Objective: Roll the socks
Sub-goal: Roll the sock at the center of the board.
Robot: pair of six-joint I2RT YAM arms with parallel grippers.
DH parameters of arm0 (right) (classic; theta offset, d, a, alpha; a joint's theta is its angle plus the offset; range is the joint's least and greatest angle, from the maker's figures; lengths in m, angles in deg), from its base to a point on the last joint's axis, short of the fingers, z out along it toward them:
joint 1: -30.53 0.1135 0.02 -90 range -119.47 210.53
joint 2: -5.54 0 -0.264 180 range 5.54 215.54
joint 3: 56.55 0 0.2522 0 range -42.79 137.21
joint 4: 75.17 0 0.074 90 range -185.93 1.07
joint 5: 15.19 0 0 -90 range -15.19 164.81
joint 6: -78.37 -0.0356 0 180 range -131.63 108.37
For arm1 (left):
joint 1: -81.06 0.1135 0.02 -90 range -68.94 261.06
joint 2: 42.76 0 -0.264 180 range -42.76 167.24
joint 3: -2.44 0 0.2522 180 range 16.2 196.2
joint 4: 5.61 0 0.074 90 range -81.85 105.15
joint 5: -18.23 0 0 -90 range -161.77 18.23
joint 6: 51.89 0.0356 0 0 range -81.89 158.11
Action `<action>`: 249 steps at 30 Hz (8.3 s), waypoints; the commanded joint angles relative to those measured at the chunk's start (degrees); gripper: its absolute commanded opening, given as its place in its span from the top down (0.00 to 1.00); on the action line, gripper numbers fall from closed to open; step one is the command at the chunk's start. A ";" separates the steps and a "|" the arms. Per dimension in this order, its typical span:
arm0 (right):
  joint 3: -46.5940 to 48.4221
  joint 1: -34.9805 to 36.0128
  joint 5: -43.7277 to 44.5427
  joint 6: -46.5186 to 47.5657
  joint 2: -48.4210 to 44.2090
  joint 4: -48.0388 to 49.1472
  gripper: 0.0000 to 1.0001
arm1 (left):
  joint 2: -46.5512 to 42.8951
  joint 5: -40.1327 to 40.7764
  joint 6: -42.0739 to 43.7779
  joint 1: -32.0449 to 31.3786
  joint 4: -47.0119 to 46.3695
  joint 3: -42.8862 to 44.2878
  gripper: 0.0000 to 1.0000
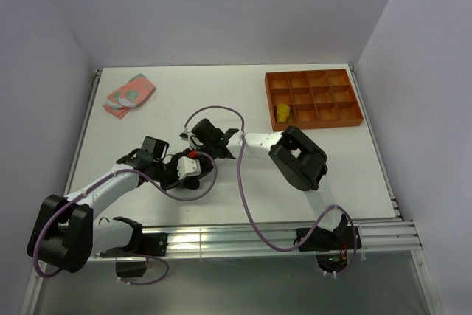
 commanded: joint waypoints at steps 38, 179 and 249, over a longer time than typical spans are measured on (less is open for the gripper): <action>3.45 -1.40 27.50 -6.39 -1.20 1.88 0.49 | 10.36 -12.98 6.15 4.03 19.65 12.33 1.00; -61.94 -3.16 19.68 3.89 -40.22 43.71 0.96 | 24.18 -15.71 -51.85 -14.25 -31.07 15.94 0.81; -59.56 -2.46 21.35 3.98 -39.25 39.85 0.99 | 34.62 -1.91 -43.94 -8.80 -3.99 28.60 0.57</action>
